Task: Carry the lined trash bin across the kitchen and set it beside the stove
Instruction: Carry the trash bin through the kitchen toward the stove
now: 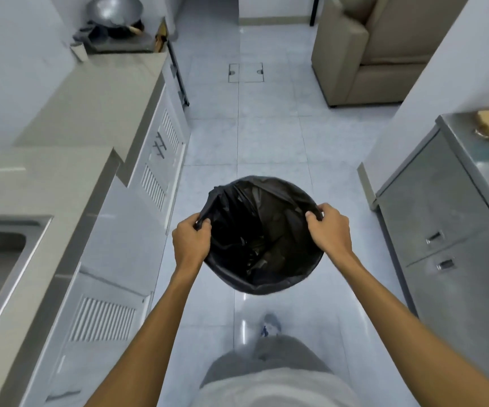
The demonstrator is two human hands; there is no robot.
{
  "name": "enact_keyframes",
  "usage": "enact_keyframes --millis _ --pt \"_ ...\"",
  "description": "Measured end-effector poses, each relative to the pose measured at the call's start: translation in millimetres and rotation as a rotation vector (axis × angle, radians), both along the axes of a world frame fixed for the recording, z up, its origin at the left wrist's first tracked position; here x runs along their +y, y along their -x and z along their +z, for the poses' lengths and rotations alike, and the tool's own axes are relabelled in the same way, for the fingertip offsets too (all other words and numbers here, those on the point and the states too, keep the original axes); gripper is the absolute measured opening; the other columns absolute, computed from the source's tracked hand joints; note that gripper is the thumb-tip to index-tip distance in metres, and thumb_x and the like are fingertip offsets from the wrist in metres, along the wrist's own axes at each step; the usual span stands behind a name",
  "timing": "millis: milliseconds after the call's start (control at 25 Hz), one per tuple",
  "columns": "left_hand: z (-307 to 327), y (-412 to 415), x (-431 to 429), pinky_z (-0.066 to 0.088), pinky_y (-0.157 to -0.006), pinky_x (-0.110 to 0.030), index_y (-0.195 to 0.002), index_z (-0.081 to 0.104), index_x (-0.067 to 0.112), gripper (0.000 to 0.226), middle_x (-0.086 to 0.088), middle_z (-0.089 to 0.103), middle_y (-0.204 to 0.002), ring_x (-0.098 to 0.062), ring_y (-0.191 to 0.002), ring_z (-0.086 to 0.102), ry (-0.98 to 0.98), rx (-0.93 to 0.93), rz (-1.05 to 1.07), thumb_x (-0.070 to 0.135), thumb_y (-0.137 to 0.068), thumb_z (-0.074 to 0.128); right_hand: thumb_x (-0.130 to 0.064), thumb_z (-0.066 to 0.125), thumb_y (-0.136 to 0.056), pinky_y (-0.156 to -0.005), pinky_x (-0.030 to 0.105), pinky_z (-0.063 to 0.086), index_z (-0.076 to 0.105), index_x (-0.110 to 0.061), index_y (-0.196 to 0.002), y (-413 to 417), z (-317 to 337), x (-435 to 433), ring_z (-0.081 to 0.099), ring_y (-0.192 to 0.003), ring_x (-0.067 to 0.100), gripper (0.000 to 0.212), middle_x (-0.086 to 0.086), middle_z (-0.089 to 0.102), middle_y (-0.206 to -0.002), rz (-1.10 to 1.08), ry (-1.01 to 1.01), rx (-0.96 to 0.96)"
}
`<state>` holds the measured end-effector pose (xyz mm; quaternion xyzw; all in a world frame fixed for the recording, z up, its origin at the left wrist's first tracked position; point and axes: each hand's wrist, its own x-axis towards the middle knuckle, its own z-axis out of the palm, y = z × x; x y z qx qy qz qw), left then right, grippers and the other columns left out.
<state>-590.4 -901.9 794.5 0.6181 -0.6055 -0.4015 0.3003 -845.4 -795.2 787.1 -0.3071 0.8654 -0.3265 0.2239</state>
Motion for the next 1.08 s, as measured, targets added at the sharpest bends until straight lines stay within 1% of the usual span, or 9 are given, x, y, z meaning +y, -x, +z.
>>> enact_keyframes --millis 80,240,320,400,440,640,720,920,1080 --pt "0 35 -43 0.045 -0.062 -0.014 -0.112 0.074 0.011 0.023 0.005 0.069 -0.083 -0.013 -0.079 0.067 0.009 -0.002 -0.001 0.016 -0.095 0.058 -0.033 0.056 -0.097 -0.077 0.035 0.052 0.064 -0.01 -0.115 33 5 -44 0.067 -0.092 0.03 0.03 0.012 0.07 -0.109 0.015 -0.027 0.017" --pt "-4 94 -114 0.042 -0.06 -0.014 -0.11 0.073 0.008 0.024 0.0 0.069 -0.085 -0.006 -0.069 0.06 0.045 -0.06 0.034 0.014 -0.096 0.055 -0.023 0.053 -0.096 -0.085 0.042 0.056 0.058 -0.01 -0.125 82 7 -121 0.065 -0.098 0.033 0.033 0.015 0.065 -0.116 0.046 -0.082 0.127" --pt "-11 126 -157 0.048 -0.064 -0.025 -0.102 0.072 0.006 0.021 -0.004 0.066 -0.084 -0.015 -0.068 0.059 0.066 -0.116 0.048 0.013 -0.096 0.053 -0.018 0.051 -0.097 -0.087 0.043 0.053 0.053 -0.011 -0.134 107 7 -167 0.063 -0.102 0.037 0.038 0.016 0.056 -0.124 0.036 -0.106 0.174" --pt "-20 155 -206 0.053 -0.073 -0.041 -0.097 0.068 0.007 0.019 -0.008 0.062 -0.087 -0.024 -0.074 0.058 0.084 -0.186 0.032 0.014 -0.095 0.051 -0.014 0.051 -0.098 -0.084 0.042 0.051 0.049 -0.012 -0.139 130 3 -216 0.062 -0.099 0.039 0.041 0.017 0.05 -0.127 0.044 -0.134 0.203" --pt "-25 170 -234 0.053 -0.076 -0.043 -0.096 0.066 0.007 0.018 -0.009 0.061 -0.089 -0.026 -0.077 0.058 0.08 -0.203 0.03 0.014 -0.094 0.05 -0.013 0.051 -0.098 -0.083 0.041 0.051 0.048 -0.013 -0.139 142 1 -242 0.062 -0.096 0.039 0.041 0.017 0.048 -0.127 0.045 -0.141 0.218" --pt "-25 231 -369 0.049 -0.08 -0.039 -0.113 0.062 0.007 0.024 -0.011 0.065 -0.102 -0.031 -0.093 0.063 0.018 -0.206 -0.003 0.013 -0.094 0.049 -0.011 0.053 -0.098 -0.085 0.041 0.054 0.048 -0.012 -0.139 203 -7 -378 0.063 -0.098 0.038 0.041 0.017 0.048 -0.128 0.022 -0.151 0.189" --pt "-17 252 -424 0.051 -0.084 -0.039 -0.124 0.059 0.01 0.031 -0.009 0.068 -0.107 -0.032 -0.098 0.064 0.019 -0.17 -0.085 0.013 -0.095 0.05 -0.013 0.052 -0.098 -0.086 0.04 0.054 0.048 -0.013 -0.139 223 -6 -429 0.063 -0.1 0.037 0.041 0.017 0.049 -0.129 0.021 -0.127 0.158" --pt "-13 310 -546 0.048 -0.092 -0.03 -0.145 0.05 0.02 0.049 -0.002 0.068 -0.119 -0.021 -0.103 0.063 0.002 -0.193 -0.233 0.015 -0.096 0.049 -0.014 0.052 -0.097 -0.089 0.042 0.052 0.052 -0.015 -0.135 284 -15 -533 0.063 -0.106 0.037 0.038 0.016 0.056 -0.125 -0.095 -0.094 0.087" --pt "-28 379 -637 0.053 -0.095 -0.045 -0.146 0.043 0.026 0.055 -0.003 0.068 -0.118 -0.026 -0.107 0.064 0.021 -0.243 -0.282 0.024 -0.091 0.046 -0.011 0.054 -0.095 -0.093 0.045 0.051 0.06 -0.015 -0.132 348 -26 -622 0.064 -0.108 0.036 0.038 0.014 0.064 -0.12 -0.219 -0.02 0.019"
